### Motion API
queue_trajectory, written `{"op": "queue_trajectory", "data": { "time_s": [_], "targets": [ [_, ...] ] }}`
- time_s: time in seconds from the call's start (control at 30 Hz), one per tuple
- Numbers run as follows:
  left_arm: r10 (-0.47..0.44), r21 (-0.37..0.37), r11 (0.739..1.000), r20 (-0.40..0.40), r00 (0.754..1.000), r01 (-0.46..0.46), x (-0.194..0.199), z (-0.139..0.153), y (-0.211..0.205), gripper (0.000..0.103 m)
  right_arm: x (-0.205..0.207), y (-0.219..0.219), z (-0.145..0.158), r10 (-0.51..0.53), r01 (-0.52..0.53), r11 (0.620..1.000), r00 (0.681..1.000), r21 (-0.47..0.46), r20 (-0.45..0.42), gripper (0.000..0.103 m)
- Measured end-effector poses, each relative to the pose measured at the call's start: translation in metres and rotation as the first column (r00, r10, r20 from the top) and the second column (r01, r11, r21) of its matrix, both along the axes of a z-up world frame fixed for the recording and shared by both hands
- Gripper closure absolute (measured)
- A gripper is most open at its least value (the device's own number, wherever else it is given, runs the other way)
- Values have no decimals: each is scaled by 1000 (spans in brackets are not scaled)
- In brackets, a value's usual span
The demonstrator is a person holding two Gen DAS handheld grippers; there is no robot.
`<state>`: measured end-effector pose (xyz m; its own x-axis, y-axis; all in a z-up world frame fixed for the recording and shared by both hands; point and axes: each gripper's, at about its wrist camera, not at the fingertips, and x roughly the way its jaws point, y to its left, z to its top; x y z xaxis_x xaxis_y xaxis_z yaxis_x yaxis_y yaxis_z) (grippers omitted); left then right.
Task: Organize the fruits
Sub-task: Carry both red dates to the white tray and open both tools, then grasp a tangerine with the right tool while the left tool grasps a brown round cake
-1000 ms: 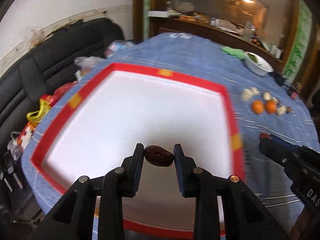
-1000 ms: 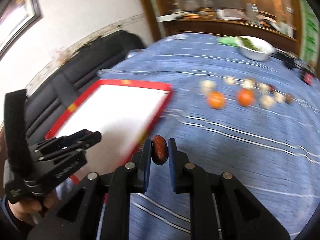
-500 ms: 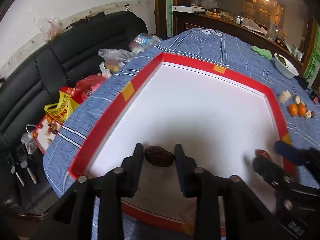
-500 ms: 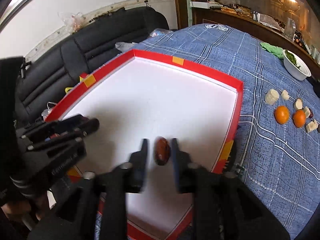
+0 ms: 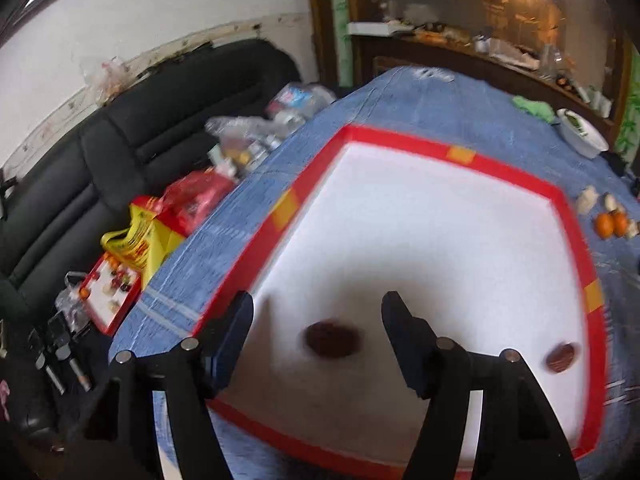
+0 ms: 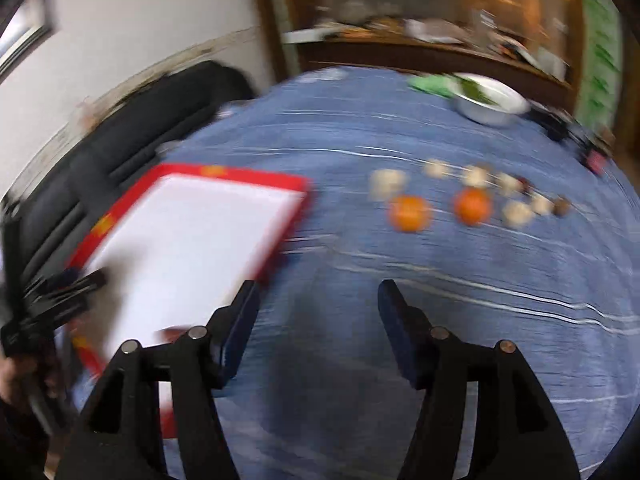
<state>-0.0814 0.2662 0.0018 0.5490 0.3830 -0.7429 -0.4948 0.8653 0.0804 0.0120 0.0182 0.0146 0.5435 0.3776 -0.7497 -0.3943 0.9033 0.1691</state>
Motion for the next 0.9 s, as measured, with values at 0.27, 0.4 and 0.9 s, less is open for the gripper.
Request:
{"op": "queue_trajectory", "data": {
  "time_s": [0.27,0.4,0.9],
  "targets": [
    [-225,-70,971,74,971,230,68,39,-77,30,75,-12,-22,-35,33,998,999,-49,-30,40],
    [-304,-59,949,80,949,309,108,46,-110,30,102,-10,-32,-59,57,997,997,-46,-47,40],
    [-435,-90,900,-88,896,427,238,-16,-216,33,83,-89,-26,-171,171,985,983,-1,-63,69]
  ]
}}
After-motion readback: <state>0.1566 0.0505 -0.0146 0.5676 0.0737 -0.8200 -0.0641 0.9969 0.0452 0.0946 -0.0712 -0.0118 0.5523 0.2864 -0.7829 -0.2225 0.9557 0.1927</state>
